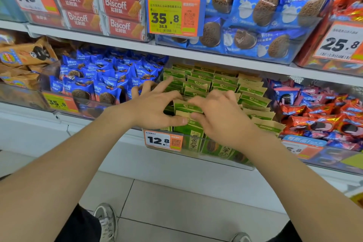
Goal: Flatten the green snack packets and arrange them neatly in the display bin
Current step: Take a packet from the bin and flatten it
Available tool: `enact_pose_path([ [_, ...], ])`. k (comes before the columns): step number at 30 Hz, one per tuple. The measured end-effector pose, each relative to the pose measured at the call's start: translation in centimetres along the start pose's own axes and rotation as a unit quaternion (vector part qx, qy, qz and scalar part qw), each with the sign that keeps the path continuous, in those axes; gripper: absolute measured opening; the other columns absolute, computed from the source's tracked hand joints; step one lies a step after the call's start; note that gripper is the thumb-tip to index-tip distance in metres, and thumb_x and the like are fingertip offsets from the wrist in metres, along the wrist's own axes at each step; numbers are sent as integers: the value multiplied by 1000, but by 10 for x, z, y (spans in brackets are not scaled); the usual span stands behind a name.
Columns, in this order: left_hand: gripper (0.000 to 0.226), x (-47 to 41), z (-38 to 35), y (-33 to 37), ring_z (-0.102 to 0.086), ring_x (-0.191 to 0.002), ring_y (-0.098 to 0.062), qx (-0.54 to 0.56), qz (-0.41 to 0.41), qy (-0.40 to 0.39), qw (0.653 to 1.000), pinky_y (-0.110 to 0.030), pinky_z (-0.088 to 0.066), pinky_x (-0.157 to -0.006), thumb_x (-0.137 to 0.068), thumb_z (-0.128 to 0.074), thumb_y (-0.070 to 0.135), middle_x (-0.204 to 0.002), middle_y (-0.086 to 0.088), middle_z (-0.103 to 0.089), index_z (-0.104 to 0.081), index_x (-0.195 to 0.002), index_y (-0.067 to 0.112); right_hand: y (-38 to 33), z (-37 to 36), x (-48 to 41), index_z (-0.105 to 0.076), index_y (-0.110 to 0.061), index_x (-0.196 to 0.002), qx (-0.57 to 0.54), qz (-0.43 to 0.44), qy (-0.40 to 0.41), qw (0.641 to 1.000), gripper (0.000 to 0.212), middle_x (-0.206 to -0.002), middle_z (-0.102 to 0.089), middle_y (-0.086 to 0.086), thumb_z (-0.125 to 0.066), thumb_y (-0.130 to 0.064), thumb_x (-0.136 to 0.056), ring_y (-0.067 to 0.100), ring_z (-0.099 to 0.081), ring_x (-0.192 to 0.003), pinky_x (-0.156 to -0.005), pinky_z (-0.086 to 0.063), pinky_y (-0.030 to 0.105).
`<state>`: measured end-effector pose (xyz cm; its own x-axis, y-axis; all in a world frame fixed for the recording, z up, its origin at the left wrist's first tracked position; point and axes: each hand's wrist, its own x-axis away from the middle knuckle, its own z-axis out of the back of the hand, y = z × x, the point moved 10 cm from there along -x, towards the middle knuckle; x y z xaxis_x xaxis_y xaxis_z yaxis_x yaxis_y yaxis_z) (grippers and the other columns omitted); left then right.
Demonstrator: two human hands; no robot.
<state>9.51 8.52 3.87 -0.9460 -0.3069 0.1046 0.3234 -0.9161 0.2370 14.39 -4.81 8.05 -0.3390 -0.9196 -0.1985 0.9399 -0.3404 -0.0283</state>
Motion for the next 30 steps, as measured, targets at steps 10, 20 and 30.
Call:
enact_pose_path([
  [10,42,13,8,15,-10,-155,-38,5,-29,24,999,-63,-8,-120,-89,-70,68,-177,7,-5,-62,-127,53,-4,-8,5,-59,-30,-86,2,-7,19,1000,32,-77,-58,-10,-36,-40,-106,16,-49,-91,-99,-35,47],
  [20,36,41,0,46,-22,-142,-36,-108,-42,87,989,-59,-25,-113,-106,-46,58,-163,3,-15,-65,-130,39,28,17,-14,-80,-37,-104,-16,-71,59,996,10,-95,-76,-14,-74,-41,-97,19,-68,-102,-103,-44,45],
  [30,24,46,4,58,-46,-106,-20,-109,-80,211,968,-40,-22,-82,-101,-63,19,-107,14,-60,-76,-113,36,25,10,-27,-74,-34,-90,63,-64,37,995,14,-89,-60,-12,-84,-42,-87,20,-55,-106,-90,-32,39],
])
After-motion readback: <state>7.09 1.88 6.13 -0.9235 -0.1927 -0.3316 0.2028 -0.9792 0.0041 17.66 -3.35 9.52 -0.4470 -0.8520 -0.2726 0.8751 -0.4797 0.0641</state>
